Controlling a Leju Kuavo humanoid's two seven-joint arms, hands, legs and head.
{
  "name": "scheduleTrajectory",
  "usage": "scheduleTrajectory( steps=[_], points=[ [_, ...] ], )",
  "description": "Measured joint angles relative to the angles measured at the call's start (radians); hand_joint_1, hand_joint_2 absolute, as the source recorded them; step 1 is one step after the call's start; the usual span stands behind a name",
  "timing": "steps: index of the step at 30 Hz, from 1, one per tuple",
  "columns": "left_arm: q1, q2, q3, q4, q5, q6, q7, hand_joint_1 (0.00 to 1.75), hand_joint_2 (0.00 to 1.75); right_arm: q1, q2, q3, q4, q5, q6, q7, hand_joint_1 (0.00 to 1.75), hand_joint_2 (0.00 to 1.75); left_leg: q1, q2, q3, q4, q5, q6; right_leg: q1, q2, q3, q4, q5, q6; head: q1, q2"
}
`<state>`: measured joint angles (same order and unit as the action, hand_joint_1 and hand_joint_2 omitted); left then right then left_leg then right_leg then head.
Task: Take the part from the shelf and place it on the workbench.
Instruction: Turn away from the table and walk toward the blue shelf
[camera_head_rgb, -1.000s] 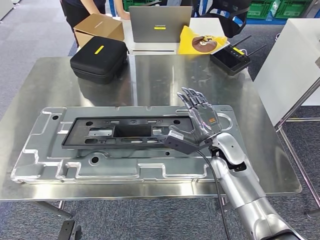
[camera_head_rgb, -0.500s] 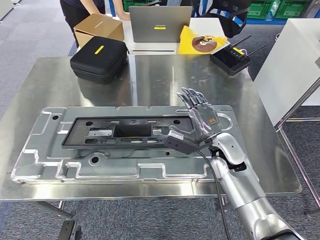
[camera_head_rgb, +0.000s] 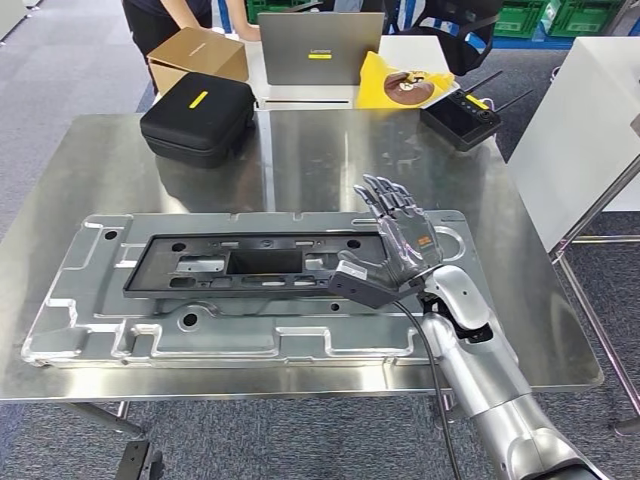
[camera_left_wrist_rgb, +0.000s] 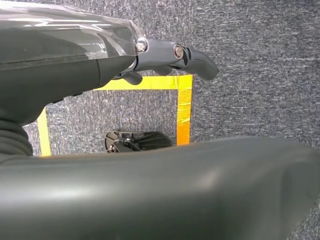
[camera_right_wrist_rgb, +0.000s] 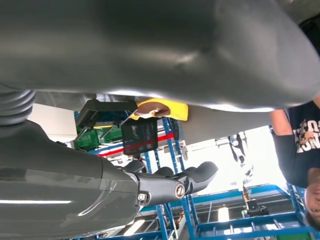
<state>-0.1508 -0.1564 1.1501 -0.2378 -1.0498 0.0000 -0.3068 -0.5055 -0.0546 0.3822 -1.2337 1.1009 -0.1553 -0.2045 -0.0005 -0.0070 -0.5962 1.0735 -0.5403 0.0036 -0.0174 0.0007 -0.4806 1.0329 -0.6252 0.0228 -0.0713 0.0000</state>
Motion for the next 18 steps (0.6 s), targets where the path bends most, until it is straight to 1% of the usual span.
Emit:
scheduleTrajectory(
  steps=[18],
  points=[
    [0.0,0.0,0.0,0.0,0.0,0.0,0.0,0.0,0.0,0.0,0.0,0.0,0.0,0.0,0.0,0.0,0.0,0.0,0.0,0.0,0.0,0.0,0.0,0.0,0.0,0.0,0.0,0.0,0.0,0.0,0.0,0.0]
  ],
)
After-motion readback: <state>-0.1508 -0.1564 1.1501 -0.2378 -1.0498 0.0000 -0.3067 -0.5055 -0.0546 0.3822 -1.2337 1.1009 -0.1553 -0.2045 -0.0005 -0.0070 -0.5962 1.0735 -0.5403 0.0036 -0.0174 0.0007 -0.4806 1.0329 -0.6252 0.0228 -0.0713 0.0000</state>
